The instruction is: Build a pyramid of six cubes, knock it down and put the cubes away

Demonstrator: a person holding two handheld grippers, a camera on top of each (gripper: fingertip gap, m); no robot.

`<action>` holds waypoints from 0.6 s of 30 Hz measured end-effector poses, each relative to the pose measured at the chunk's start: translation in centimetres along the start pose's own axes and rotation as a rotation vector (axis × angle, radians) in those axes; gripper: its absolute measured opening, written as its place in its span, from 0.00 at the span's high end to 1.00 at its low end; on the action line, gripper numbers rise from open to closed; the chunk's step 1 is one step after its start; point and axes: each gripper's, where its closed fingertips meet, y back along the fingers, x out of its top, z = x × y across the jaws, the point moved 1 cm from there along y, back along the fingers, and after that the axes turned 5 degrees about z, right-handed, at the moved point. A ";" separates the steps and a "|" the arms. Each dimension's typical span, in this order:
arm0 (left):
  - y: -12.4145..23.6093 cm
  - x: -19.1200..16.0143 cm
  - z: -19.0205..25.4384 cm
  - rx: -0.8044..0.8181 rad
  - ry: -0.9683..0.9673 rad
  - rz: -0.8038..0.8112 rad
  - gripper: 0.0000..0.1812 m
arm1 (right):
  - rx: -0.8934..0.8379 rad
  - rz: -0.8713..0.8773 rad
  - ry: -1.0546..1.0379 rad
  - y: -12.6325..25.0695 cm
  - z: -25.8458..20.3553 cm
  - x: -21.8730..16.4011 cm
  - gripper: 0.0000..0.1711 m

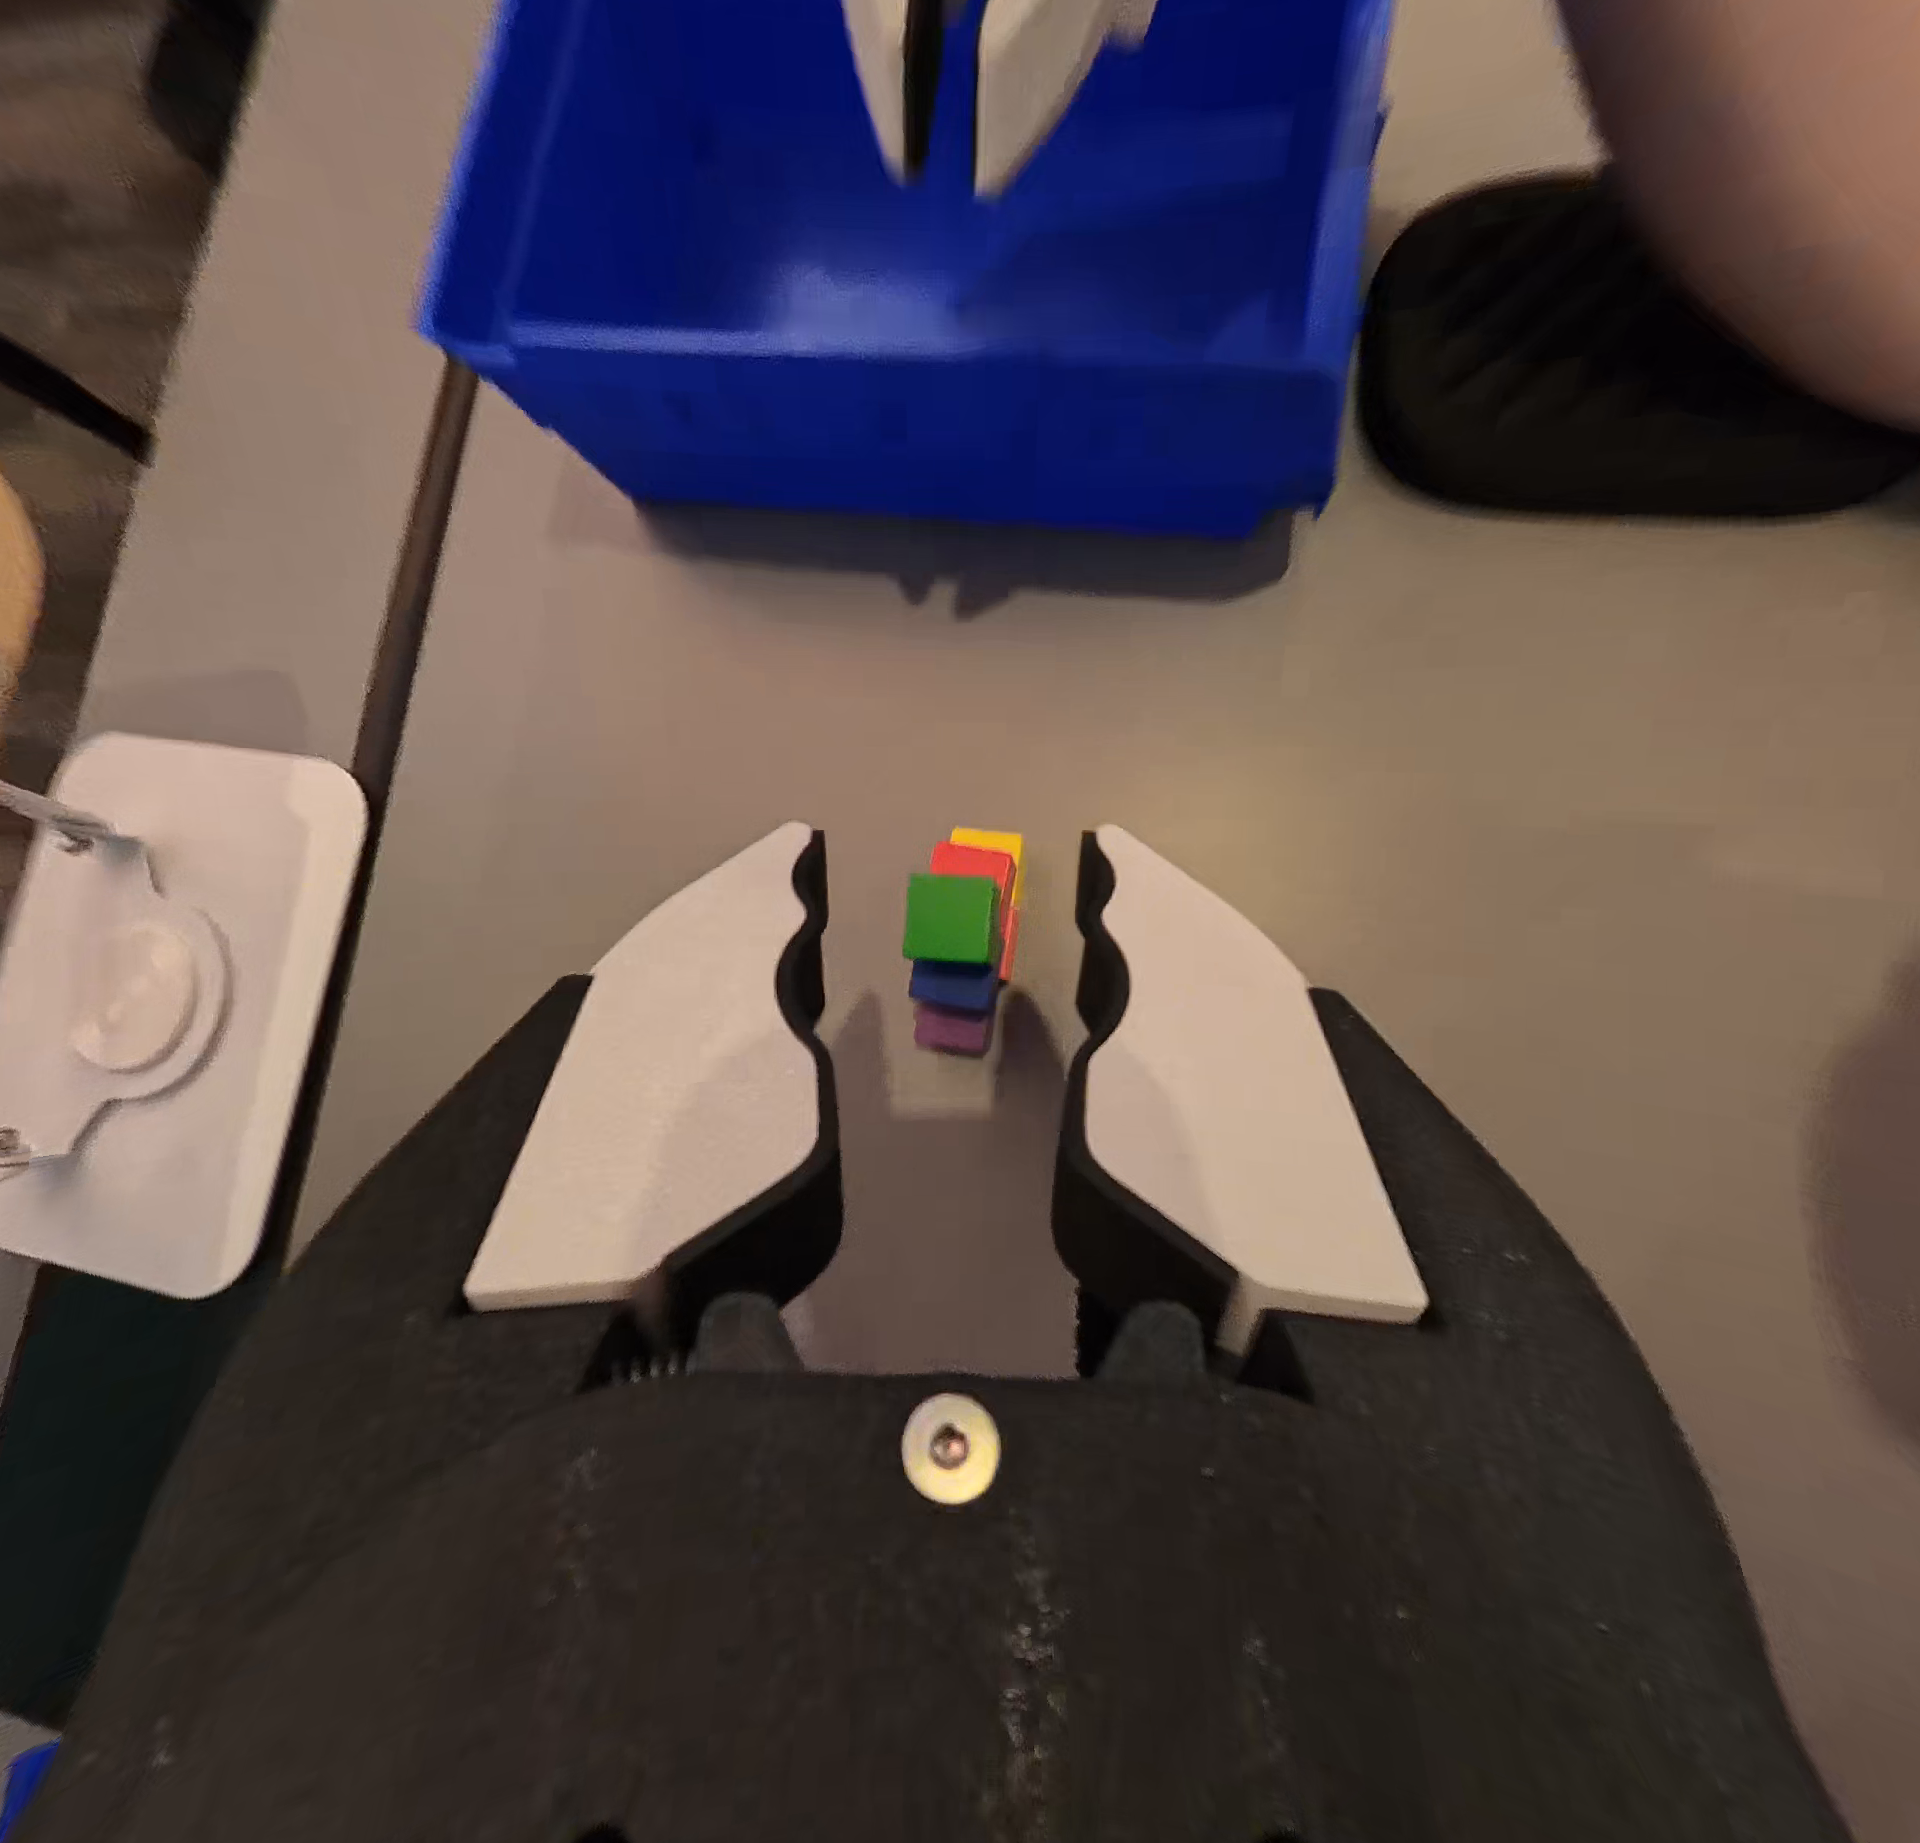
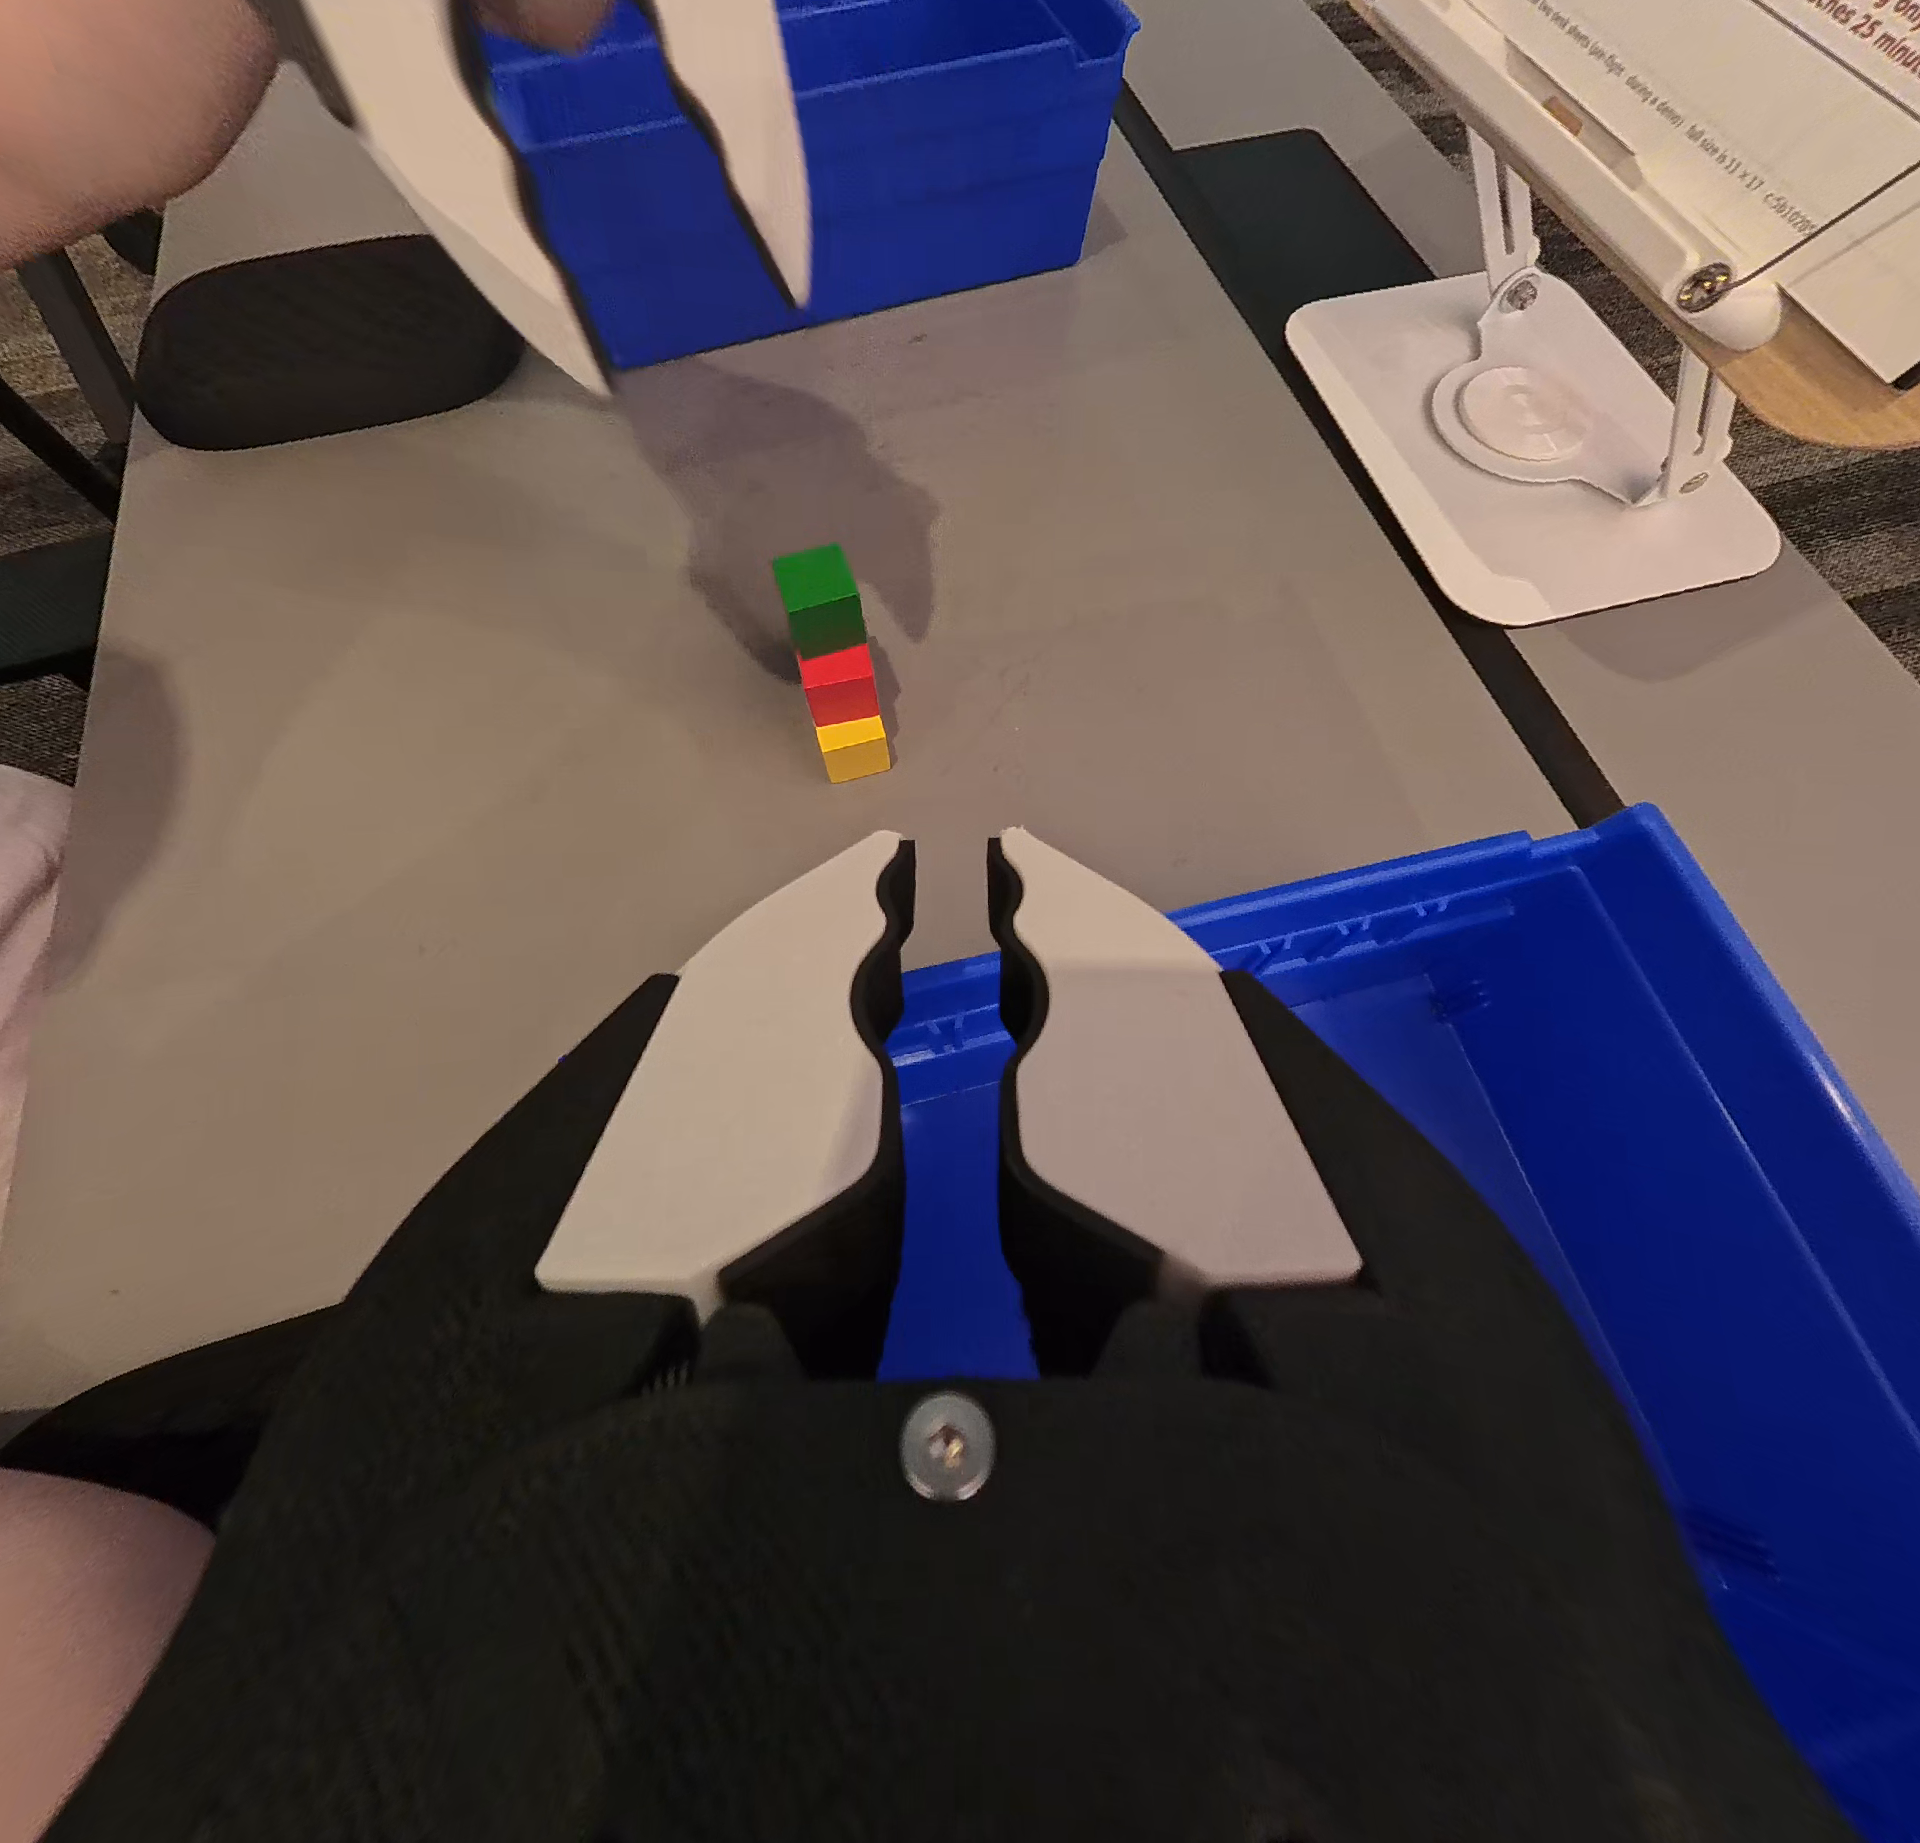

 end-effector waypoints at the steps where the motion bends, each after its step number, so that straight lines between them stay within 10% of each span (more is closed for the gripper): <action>1: 1.2 1.0 0.3 0.024 -0.012 0.046 0.73 | 0.000 0.000 0.001 0.0 0.0 0.0 0.92; 12: 24.5 8.4 1.9 0.626 -0.079 1.029 0.78 | -0.074 0.286 0.174 1.1 -2.0 7.9 0.91; 18: 29.1 4.8 2.0 0.733 -0.037 1.120 1.00 | -0.066 0.679 0.328 2.7 -7.8 16.5 0.83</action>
